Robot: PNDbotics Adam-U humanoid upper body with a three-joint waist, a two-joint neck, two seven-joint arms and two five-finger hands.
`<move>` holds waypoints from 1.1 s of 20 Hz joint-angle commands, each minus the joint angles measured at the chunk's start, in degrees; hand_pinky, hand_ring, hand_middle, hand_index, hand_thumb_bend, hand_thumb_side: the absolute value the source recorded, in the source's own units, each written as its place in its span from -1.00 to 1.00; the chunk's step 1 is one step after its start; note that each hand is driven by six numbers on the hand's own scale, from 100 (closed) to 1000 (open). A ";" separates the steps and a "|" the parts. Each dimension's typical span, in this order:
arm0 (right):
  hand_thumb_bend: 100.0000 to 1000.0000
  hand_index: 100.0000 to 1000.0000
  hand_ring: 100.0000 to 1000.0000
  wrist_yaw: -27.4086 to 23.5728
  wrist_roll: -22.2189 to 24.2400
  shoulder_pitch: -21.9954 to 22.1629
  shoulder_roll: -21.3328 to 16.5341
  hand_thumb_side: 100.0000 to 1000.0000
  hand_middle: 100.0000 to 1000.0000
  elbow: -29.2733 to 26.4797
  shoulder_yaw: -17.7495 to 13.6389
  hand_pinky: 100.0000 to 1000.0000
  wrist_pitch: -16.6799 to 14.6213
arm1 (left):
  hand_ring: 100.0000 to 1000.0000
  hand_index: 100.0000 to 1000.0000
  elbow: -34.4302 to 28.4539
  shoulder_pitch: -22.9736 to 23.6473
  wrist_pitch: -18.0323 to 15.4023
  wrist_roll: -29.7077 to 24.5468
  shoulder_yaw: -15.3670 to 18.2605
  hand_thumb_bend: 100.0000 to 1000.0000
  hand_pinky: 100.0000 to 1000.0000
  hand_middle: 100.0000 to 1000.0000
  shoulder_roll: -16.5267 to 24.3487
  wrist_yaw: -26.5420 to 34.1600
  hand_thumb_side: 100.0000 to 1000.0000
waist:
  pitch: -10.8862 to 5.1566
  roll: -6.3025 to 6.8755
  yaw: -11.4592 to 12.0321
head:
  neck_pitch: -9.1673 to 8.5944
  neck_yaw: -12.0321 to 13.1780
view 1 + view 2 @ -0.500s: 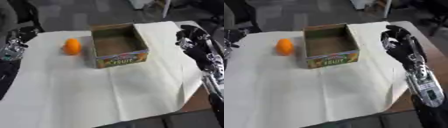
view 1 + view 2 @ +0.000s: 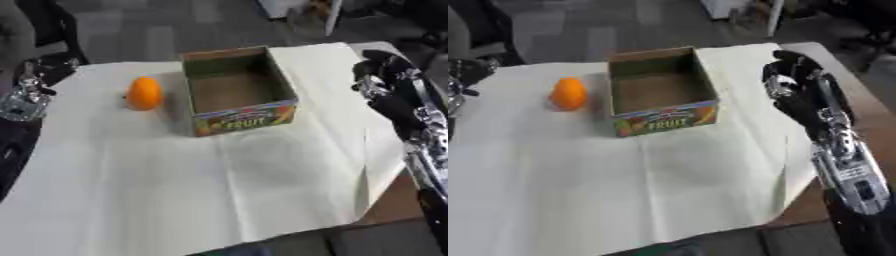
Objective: Pick up objects on the table and place them in the box.
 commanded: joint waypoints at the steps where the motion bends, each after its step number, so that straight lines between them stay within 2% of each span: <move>1: -0.86 0.57 0.51 -0.16 0.04 -0.74 -0.55 -0.55 0.21 -0.62 -0.31 0.18 -0.13 | 0.41 0.46 -1.77 -1.38 0.77 0.14 -1.07 -0.23 0.16 0.17 1.21 -5.04 -0.40 | -0.87 0.10 -0.14 | 0.34 0.07; 4: -0.86 0.57 0.51 -0.14 0.03 -0.73 -0.53 -0.55 0.21 -0.60 -0.32 0.18 -0.12 | 0.40 0.49 -3.40 -1.48 1.81 -0.28 -2.25 -0.16 0.18 0.19 1.45 -15.72 -0.48 | -0.86 0.16 -0.18 | 0.34 0.10; 7: -0.86 0.57 0.51 -0.12 0.05 -0.75 -0.50 -0.55 0.21 -0.60 -0.30 0.18 -0.12 | 0.39 0.51 -5.42 -1.47 2.93 -2.08 -2.07 -0.06 0.21 0.21 1.22 -26.85 -0.56 | -0.87 0.17 -0.21 | 0.34 0.13; 11: -0.86 0.57 0.51 -0.12 0.13 -0.84 -0.43 -0.55 0.21 -0.58 -0.22 0.18 -0.11 | 0.42 0.53 -7.44 -1.58 4.00 -4.88 -1.30 0.05 0.26 0.25 0.56 -37.45 -0.59 | -0.87 0.13 -0.34 | 0.34 0.34; 16: -0.86 0.57 0.51 -0.13 0.42 -1.20 -0.27 -0.55 0.21 -0.56 0.11 0.18 -0.06 | 0.49 0.60 -10.47 -1.32 3.60 -8.57 -1.26 0.18 0.32 0.39 -0.83 -44.81 -0.57 | -0.68 0.09 -1.03 | 0.34 0.78; 22: -0.87 0.57 0.51 -0.12 1.10 -2.06 0.01 -0.55 0.21 -0.63 0.74 0.18 0.01 | 0.56 0.63 -12.93 -1.37 2.44 -12.90 -1.72 0.38 0.38 0.47 -2.96 -48.78 -0.53 | -0.09 0.06 -2.36 | 0.34 1.39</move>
